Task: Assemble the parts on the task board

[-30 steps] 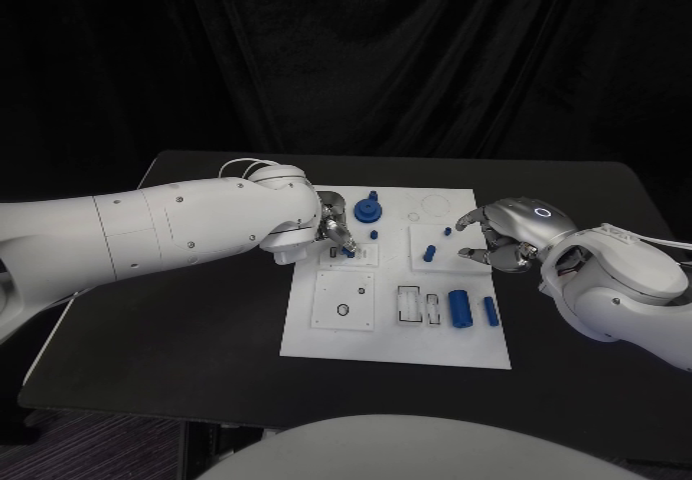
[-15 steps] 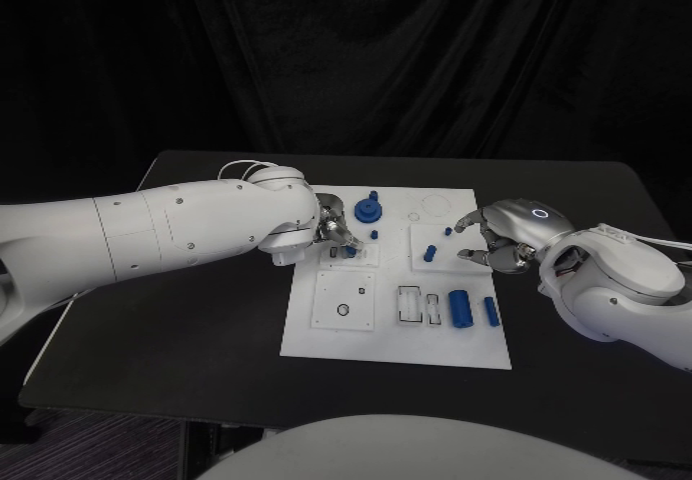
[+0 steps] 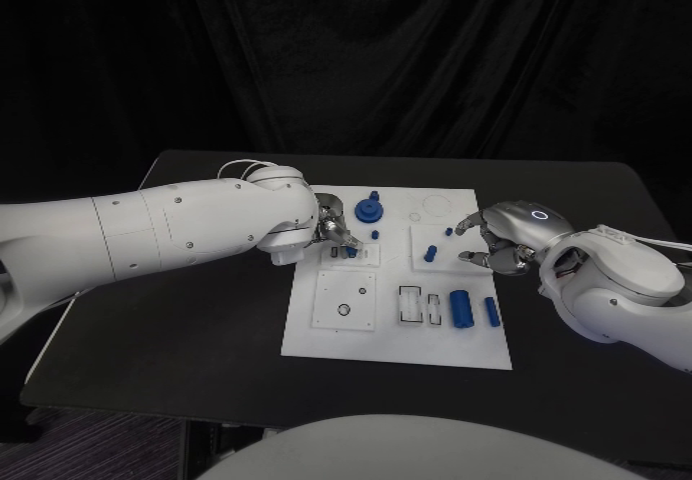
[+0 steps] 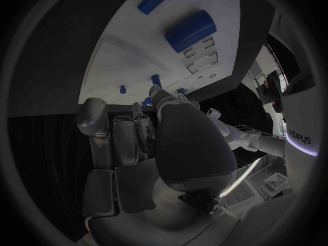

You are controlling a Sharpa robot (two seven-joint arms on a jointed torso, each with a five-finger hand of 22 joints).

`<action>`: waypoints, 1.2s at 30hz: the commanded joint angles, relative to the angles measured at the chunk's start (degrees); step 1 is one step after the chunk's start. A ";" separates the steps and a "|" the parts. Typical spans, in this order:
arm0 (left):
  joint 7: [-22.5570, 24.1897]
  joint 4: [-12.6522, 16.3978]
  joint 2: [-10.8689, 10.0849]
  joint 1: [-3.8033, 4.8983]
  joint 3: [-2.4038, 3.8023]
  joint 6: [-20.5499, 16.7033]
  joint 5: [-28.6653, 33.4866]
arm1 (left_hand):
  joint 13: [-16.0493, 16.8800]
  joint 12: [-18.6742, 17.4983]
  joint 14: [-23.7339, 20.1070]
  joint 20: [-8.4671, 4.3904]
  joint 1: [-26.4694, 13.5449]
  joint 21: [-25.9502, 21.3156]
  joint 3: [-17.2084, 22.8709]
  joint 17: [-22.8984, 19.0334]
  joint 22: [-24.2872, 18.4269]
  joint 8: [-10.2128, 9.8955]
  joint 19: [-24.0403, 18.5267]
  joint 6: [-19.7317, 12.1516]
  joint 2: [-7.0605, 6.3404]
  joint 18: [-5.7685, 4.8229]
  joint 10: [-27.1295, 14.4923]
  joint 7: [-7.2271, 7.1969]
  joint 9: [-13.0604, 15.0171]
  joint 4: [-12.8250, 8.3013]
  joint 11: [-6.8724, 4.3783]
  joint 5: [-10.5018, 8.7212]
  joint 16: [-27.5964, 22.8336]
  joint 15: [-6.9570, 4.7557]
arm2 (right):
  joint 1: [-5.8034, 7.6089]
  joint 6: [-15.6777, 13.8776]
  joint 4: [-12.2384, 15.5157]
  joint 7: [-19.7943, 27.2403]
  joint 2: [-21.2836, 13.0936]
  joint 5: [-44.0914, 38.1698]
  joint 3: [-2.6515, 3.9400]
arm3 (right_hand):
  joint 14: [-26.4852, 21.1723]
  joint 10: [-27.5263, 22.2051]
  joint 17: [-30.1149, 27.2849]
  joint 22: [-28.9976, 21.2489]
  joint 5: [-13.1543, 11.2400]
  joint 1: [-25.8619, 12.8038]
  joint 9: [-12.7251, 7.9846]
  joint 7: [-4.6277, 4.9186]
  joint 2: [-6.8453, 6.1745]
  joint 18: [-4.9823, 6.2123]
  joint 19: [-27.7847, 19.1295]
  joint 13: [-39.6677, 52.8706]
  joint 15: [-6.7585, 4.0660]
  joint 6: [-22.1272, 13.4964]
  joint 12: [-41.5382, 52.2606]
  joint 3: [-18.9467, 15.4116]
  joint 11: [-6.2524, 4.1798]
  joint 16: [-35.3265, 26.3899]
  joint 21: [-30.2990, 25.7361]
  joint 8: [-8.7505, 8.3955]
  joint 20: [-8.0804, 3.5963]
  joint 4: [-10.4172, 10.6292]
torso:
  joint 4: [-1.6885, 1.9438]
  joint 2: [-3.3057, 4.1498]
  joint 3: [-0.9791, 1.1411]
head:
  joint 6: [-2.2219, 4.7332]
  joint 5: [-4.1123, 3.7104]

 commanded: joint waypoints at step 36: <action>1.34 0.63 -1.33 -0.66 -0.22 -0.18 3.81 | 15.08 0.20 5.95 -0.30 4.12 -1.12 0.75 15.09 7.96 0.84 -0.86 0.79 0.76 0.80 6.14 -0.48 1.46 -3.41 -0.31 13.57 0.15 -0.33 | -0.37 2.38 -0.12 -1.83 0.01 0.74 0.02 | -0.45 -0.78 3.91 6.71 0.94 1.08 -0.42 0.20 0.32 0.38 -0.51 2.04 -0.07 0.71 -0.54 0.81 0.01 -0.44 -0.83 -0.23 -0.14 -0.31 | 0.06 0.02 -0.06 | 0.01 0.37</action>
